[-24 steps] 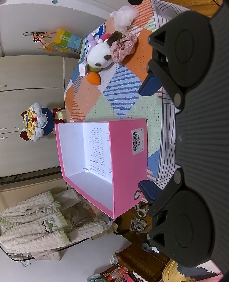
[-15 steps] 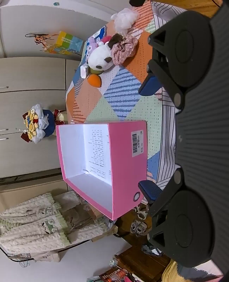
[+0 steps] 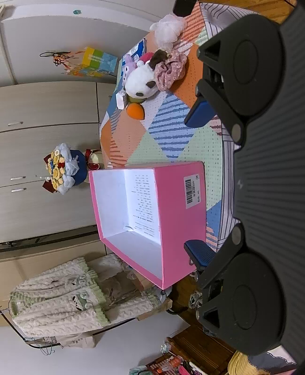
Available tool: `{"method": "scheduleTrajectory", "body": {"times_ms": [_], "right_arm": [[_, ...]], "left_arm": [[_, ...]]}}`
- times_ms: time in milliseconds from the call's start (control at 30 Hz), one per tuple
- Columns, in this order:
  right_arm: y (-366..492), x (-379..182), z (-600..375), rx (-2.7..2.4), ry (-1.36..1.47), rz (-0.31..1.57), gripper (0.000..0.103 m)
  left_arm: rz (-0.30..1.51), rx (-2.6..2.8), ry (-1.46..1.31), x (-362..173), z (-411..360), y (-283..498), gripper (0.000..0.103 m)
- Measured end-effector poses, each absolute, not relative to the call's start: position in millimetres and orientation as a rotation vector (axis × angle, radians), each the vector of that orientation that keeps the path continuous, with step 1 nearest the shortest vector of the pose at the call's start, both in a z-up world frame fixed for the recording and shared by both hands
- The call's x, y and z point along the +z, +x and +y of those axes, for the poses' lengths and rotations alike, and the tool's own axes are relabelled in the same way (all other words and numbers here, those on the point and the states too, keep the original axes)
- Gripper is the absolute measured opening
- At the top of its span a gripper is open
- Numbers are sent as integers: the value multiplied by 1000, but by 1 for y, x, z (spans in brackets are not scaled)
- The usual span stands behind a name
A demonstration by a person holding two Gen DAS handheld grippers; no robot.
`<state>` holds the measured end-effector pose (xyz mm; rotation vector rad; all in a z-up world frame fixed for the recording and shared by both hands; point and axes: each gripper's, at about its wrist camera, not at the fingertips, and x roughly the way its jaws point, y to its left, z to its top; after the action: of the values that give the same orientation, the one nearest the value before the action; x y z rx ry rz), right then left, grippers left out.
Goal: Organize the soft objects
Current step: 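Move both tools toward the pile of soft items on the quilt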
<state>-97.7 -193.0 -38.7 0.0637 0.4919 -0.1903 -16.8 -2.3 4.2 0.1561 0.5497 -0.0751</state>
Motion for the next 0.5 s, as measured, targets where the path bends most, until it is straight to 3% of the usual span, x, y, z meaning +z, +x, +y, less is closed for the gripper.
{"method": "scheduleTrajectory", "body": {"times_ms": [500], "right_arm": [[-102,-44,-194,-194,47,496,103]], "left_arm": [[505,-110,86,-2,7,-22,103]]}}
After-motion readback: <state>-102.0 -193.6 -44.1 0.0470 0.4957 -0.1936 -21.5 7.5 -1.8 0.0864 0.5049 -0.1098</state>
